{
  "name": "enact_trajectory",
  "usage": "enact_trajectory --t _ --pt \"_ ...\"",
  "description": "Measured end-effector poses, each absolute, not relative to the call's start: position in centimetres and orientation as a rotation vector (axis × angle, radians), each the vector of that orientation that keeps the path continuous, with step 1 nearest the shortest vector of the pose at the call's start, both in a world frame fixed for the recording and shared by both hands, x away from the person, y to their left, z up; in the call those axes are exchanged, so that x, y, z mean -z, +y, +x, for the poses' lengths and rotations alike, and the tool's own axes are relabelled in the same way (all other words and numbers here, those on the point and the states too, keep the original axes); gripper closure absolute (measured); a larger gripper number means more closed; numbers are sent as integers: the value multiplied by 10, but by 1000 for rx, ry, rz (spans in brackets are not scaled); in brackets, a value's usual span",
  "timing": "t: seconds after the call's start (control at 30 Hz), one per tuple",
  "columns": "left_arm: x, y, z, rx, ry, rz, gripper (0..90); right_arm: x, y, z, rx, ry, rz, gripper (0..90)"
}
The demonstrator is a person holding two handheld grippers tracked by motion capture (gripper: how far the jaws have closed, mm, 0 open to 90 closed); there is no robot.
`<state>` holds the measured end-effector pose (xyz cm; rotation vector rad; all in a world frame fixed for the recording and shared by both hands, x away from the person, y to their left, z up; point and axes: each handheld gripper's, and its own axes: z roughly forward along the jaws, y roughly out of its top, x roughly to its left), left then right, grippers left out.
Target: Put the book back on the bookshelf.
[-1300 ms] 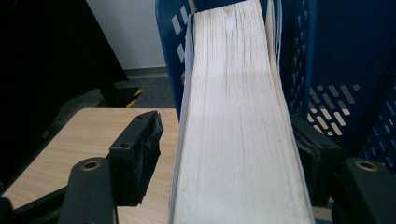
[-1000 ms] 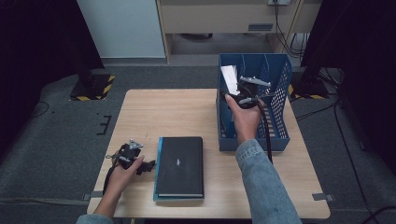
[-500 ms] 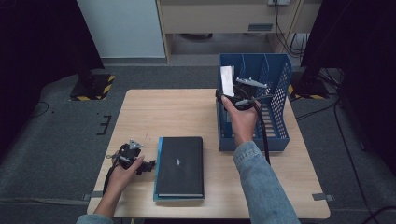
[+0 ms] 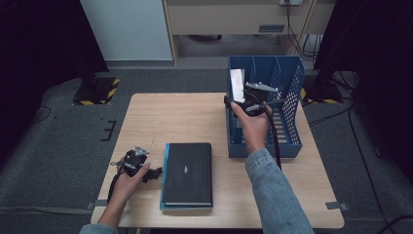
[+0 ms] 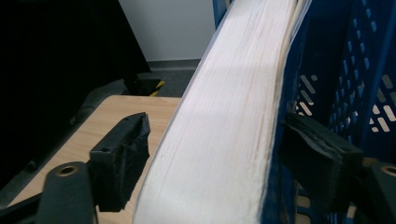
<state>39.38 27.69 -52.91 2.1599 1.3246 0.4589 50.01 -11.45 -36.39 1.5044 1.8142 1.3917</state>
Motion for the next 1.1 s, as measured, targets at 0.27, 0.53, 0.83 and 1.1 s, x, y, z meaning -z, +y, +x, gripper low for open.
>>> enact_trajectory --t 0.27,0.53,0.83,1.1 --pt "529 277 394 -459 1325 2160 0 368 -116 497 -1341 1854 1460 138" --pt "529 277 394 -459 1324 2160 0 366 -118 486 -1297 1857 1416 89" --pt "529 277 394 -460 1322 2159 0 371 -125 472 -1264 1908 1418 61" --pt "529 276 393 -463 1324 2157 0 377 -130 448 -1277 1953 1395 63"
